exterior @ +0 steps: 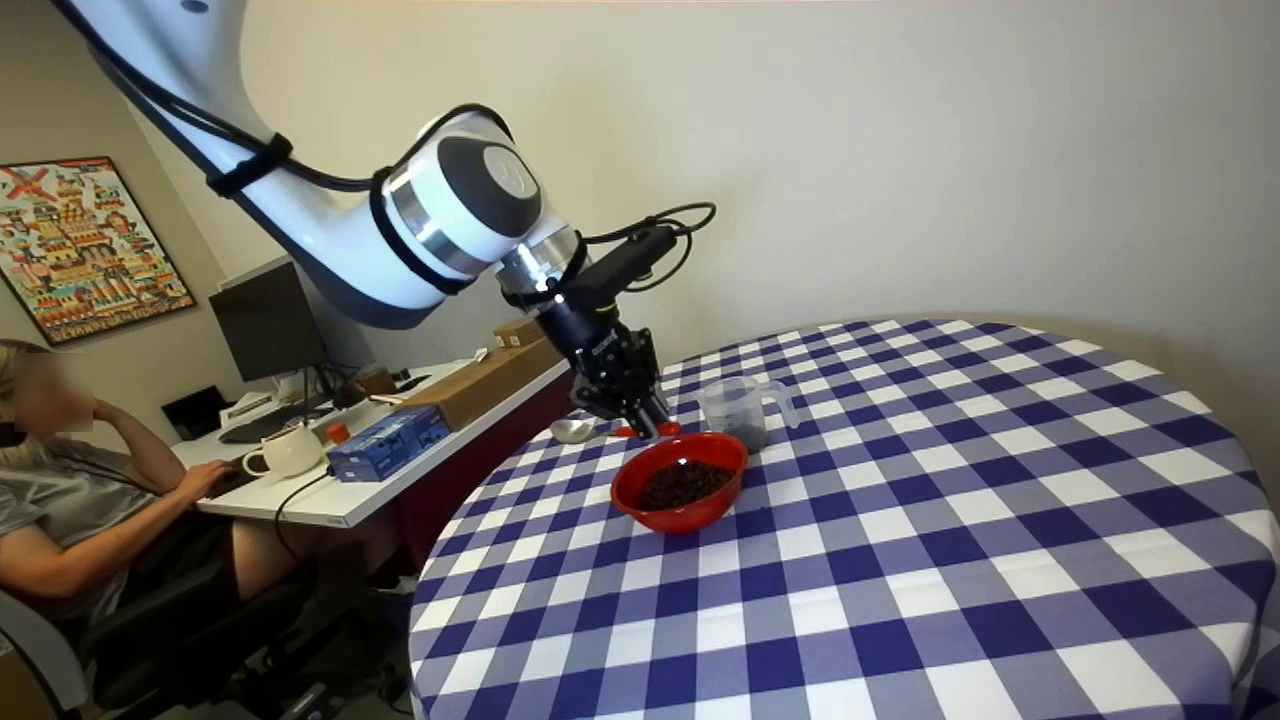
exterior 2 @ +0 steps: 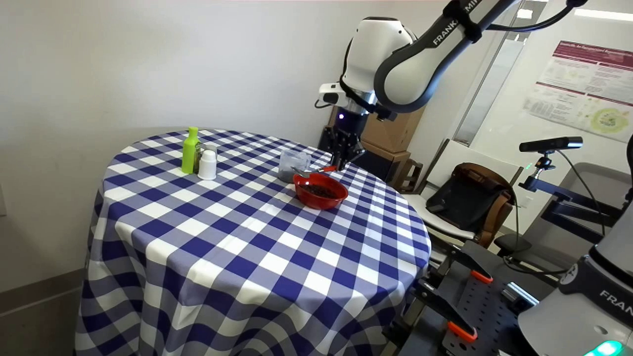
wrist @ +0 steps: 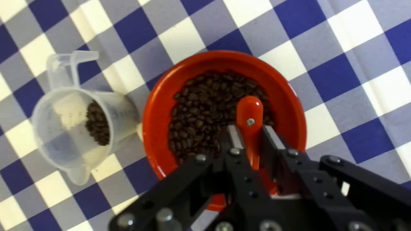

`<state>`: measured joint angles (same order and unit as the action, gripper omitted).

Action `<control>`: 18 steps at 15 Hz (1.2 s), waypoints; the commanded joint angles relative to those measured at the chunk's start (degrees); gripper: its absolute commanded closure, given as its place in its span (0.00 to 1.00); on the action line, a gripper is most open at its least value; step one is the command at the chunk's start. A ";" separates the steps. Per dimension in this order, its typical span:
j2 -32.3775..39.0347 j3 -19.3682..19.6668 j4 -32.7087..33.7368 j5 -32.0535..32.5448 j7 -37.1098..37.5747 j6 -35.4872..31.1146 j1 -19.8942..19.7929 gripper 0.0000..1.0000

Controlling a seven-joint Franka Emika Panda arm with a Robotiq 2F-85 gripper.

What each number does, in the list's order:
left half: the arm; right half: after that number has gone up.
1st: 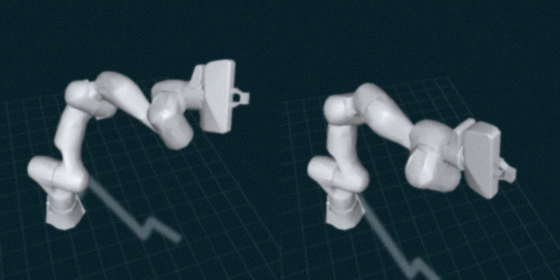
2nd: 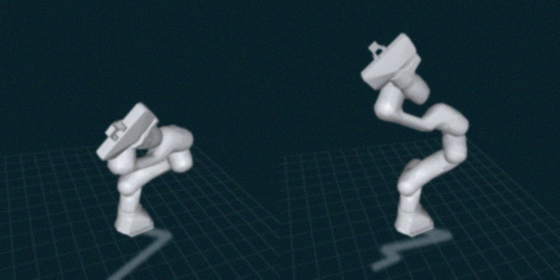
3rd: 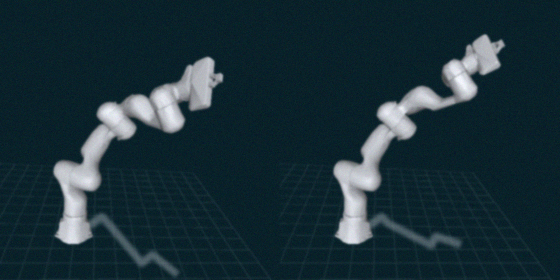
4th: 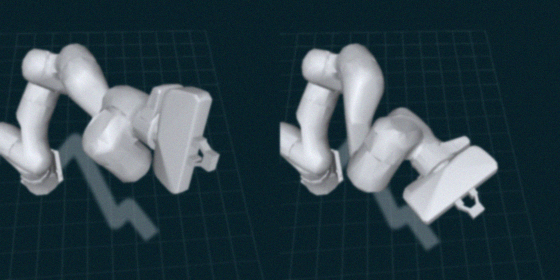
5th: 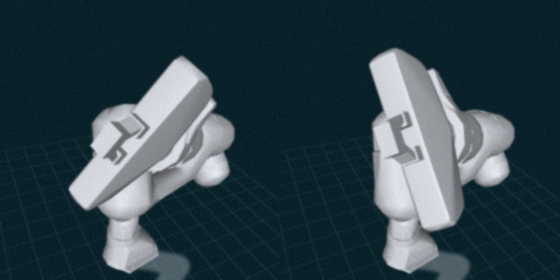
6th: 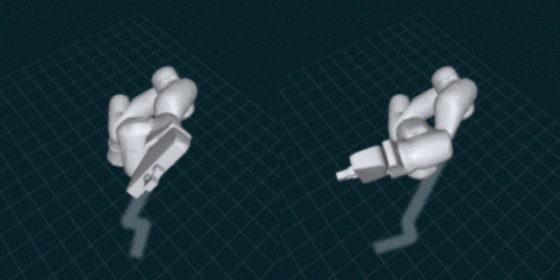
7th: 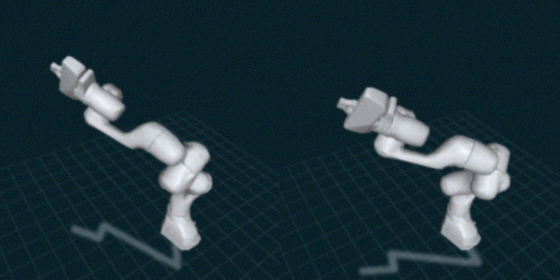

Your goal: Transfer a spoonful of contents from the orange bowl to the transparent jar

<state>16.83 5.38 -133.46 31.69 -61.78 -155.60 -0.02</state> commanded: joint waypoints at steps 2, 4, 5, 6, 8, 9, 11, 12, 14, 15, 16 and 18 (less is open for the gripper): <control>2.93 4.18 7.20 18.31 12.55 2.00 3.75 0.95; 4.10 7.24 8.26 27.67 18.22 2.30 5.97 0.95; 4.66 7.93 8.63 32.05 21.00 2.67 6.29 0.95; 5.24 9.27 8.97 37.06 24.18 2.65 7.00 0.95; 6.30 10.68 8.98 44.11 29.01 3.25 7.63 0.95; 6.78 11.19 8.94 47.12 31.47 3.36 7.79 0.95; 7.64 11.76 9.08 52.16 36.08 3.67 7.96 0.95; 8.07 12.17 9.58 56.09 40.04 3.34 8.23 0.95; 8.61 12.27 10.28 63.86 47.30 3.60 8.66 0.95; 8.75 12.04 10.44 67.48 50.59 3.98 8.78 0.95; 8.81 11.70 10.56 71.23 53.98 4.48 8.88 0.95; 8.85 11.05 10.53 77.90 60.07 6.00 9.19 0.95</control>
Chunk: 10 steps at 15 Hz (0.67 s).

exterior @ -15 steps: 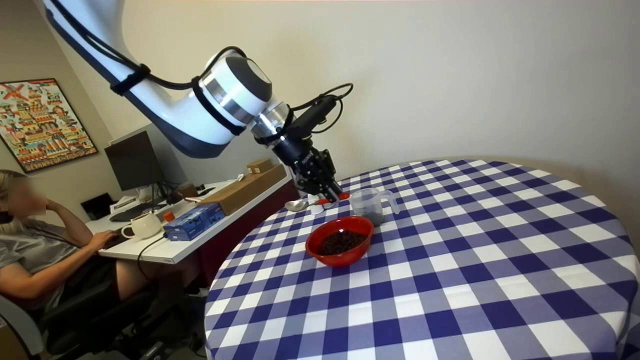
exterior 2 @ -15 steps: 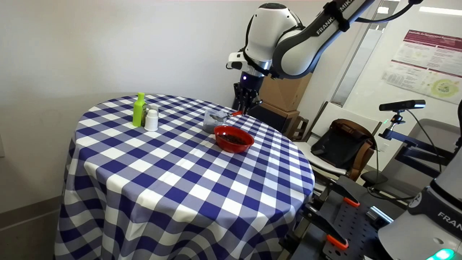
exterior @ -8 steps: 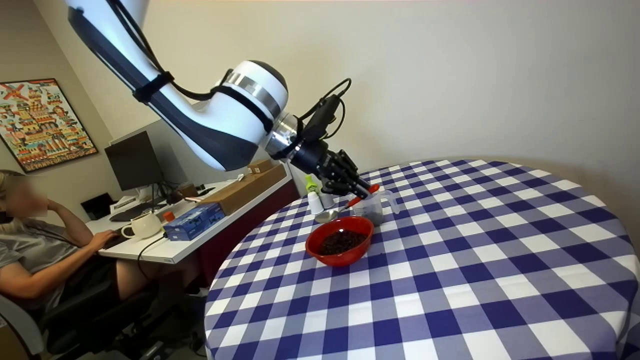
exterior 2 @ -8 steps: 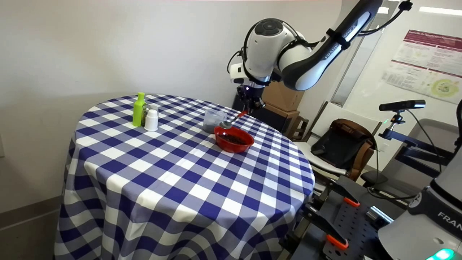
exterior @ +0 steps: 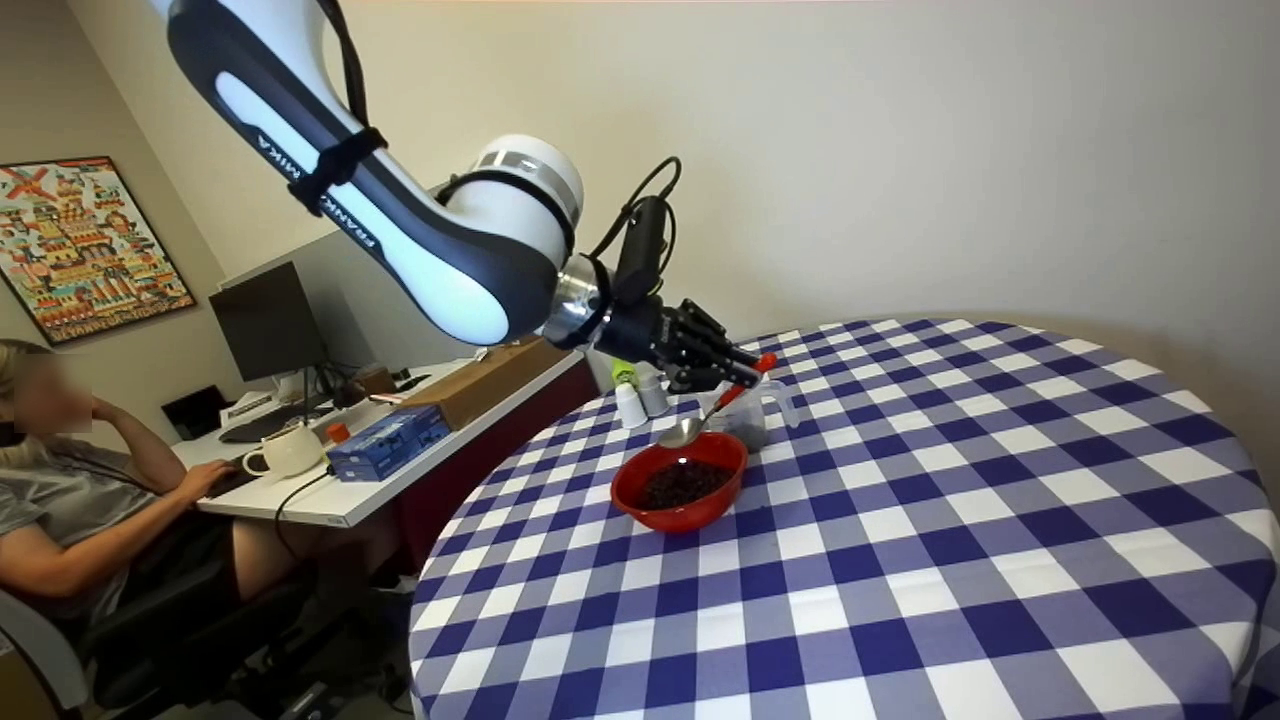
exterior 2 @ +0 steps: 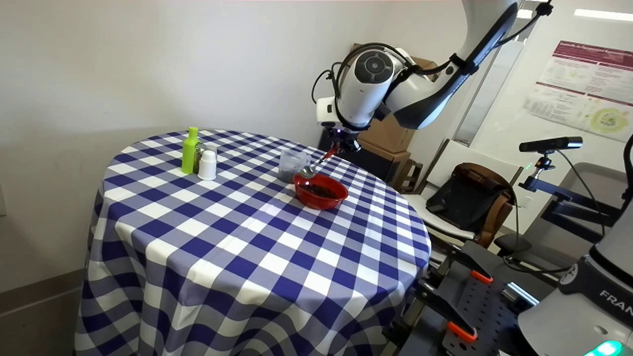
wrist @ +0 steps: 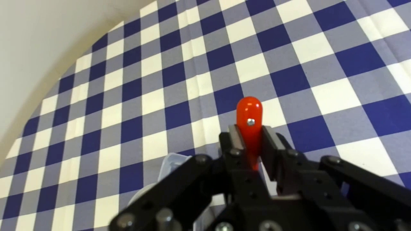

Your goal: Transfer a spoonful of contents from the orange bowl to the transparent jar

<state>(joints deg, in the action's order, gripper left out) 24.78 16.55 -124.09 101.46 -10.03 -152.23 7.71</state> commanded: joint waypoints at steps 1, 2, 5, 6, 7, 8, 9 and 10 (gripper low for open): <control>0.94 -0.40 0.97 10.69 10.61 3.63 1.64 0.95; 1.00 -0.63 0.70 12.53 12.24 4.60 1.79 0.95; 0.81 -8.90 -0.21 16.24 12.51 11.06 -4.91 0.95; 1.01 -10.04 -0.39 16.77 12.48 12.45 -5.81 0.95; 1.22 -10.94 -0.50 17.12 12.25 13.65 -6.59 0.95; 1.41 -11.71 -0.55 17.56 12.31 14.67 -7.23 0.95; 1.55 -12.30 -0.67 17.67 12.14 15.51 -7.79 0.95; 1.65 -12.79 -0.83 17.88 12.01 16.23 -8.28 0.95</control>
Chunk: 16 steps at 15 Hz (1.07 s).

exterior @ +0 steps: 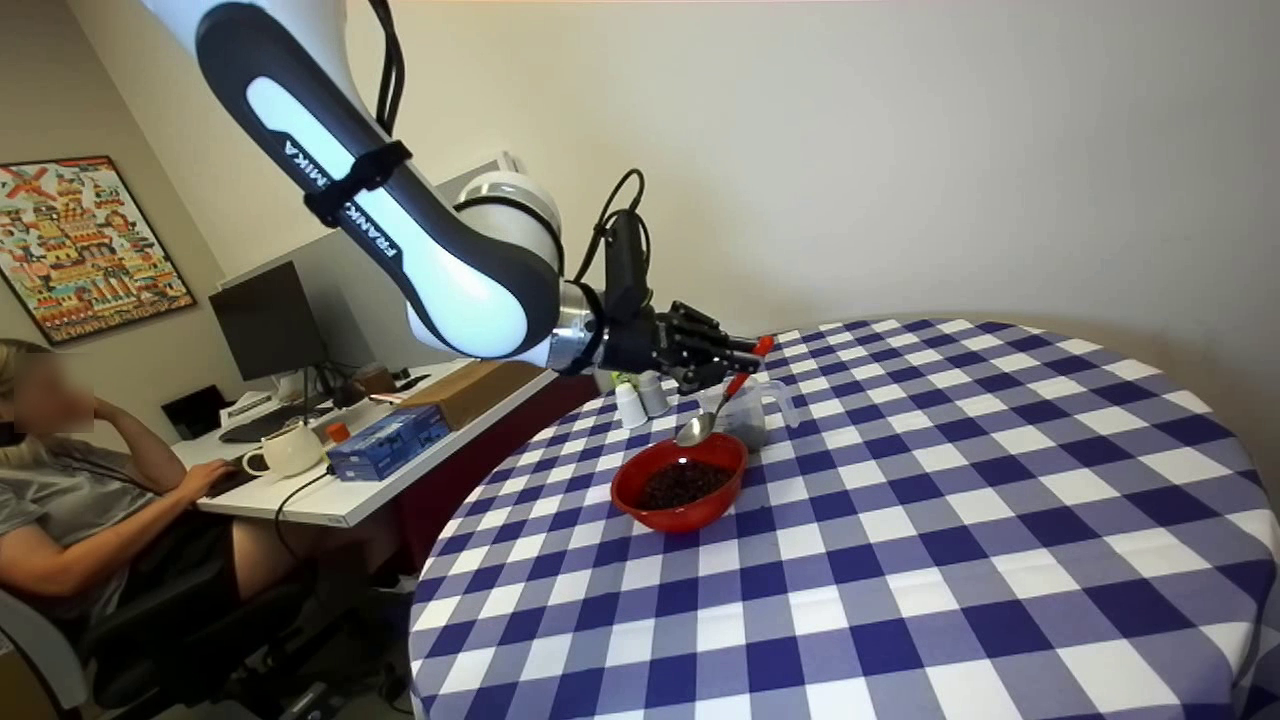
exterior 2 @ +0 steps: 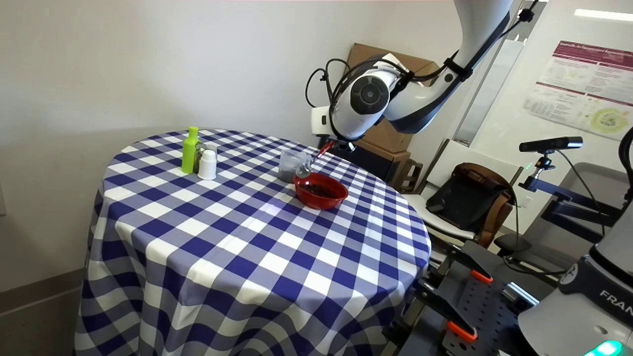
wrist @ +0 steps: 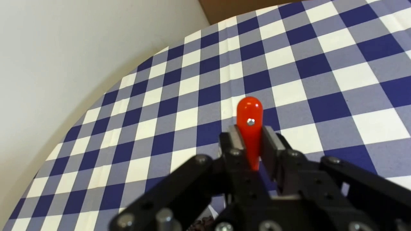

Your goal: Transfer a spoonful of contents from the orange bowl to the transparent jar

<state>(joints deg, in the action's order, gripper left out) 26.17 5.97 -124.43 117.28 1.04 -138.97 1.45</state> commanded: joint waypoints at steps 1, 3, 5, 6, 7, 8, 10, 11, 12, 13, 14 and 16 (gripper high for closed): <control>0.38 -2.60 -0.65 2.33 0.94 3.62 -2.44 0.95; 0.65 -3.15 -0.97 2.14 0.63 4.61 -3.10 0.95; 0.85 -3.57 -1.44 2.16 0.84 5.50 -3.50 0.95; 0.79 -3.75 -1.93 2.18 0.98 5.73 -3.66 0.95; 0.66 -3.93 -2.51 2.56 1.37 5.90 -3.78 0.95; 0.53 -4.09 -3.19 3.01 1.48 6.06 -3.83 0.95; 0.31 -4.39 -4.37 3.83 1.56 6.07 -3.92 0.95; 0.24 -4.54 -4.91 4.21 1.60 6.03 -3.98 0.95; 0.15 -4.68 -5.51 4.67 1.68 5.96 -4.05 0.95; 0.14 -4.80 -6.02 5.06 1.78 6.01 -4.09 0.95; 0.14 -4.91 -6.51 5.23 1.82 5.96 -4.14 0.95; -0.02 -5.17 -7.40 4.99 1.66 5.77 -4.24 0.95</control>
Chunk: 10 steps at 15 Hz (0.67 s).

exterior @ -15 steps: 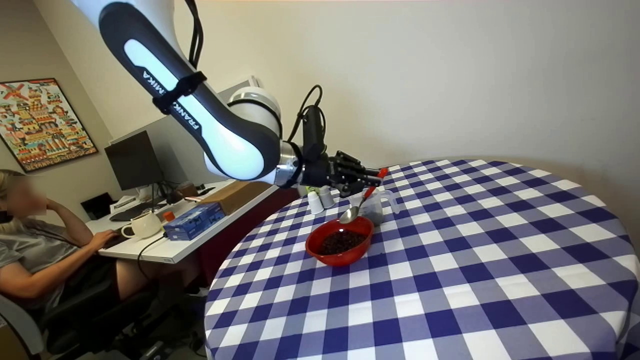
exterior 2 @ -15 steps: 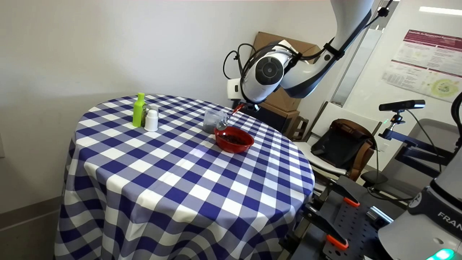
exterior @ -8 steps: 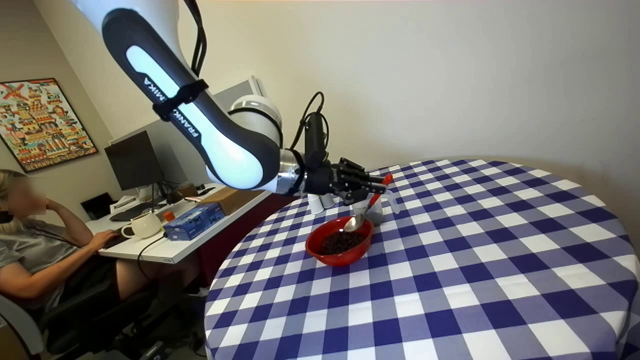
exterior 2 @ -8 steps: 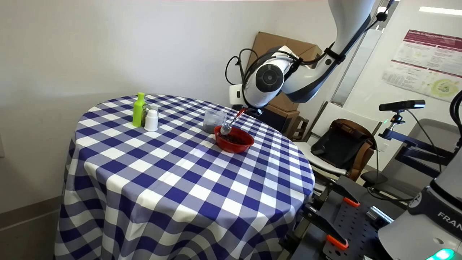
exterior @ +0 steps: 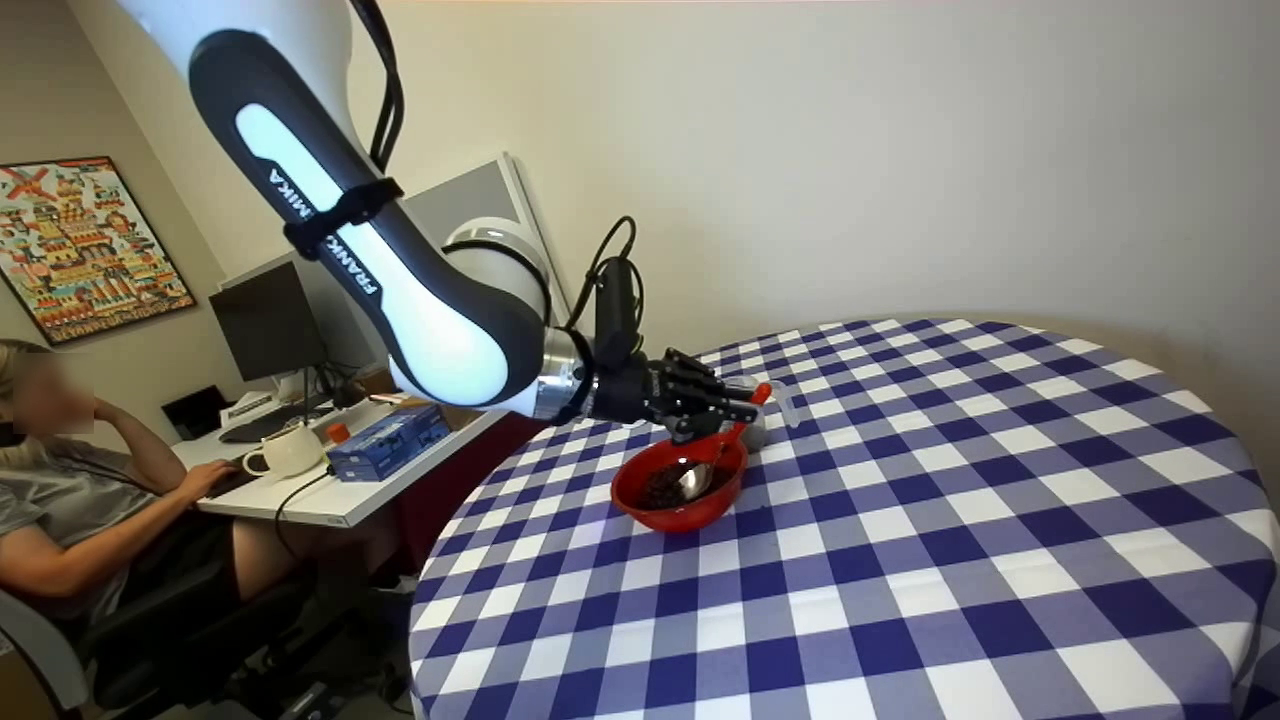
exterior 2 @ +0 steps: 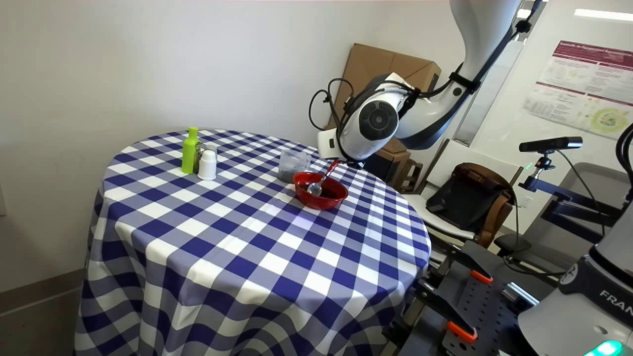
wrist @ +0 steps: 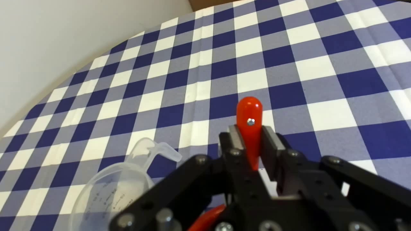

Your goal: Transfer a spoonful of contents from the orange bowl to the transparent jar

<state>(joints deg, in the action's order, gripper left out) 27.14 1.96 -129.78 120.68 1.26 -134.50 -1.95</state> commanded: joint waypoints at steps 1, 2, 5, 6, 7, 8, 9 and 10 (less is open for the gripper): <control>-1.05 -1.28 -2.49 0.99 1.16 1.13 -0.92 0.95; -1.07 -1.40 -2.80 0.54 1.02 1.08 -0.98 0.95; -1.05 -1.54 -3.33 -1.41 0.31 0.95 -1.25 0.95; -0.93 -1.57 -3.29 -2.21 0.19 1.01 -1.36 0.95; -0.72 -1.60 -3.04 -3.35 0.02 1.02 -1.53 0.95; -0.52 -1.61 -2.74 -4.66 -0.27 0.95 -1.70 0.95; -0.42 -1.61 -2.55 -6.18 -0.60 0.95 -1.81 0.95; -0.32 -1.60 -2.41 -7.73 -0.94 0.91 -1.91 0.95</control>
<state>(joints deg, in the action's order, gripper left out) 27.01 1.16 -131.93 116.61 1.26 -134.49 -2.93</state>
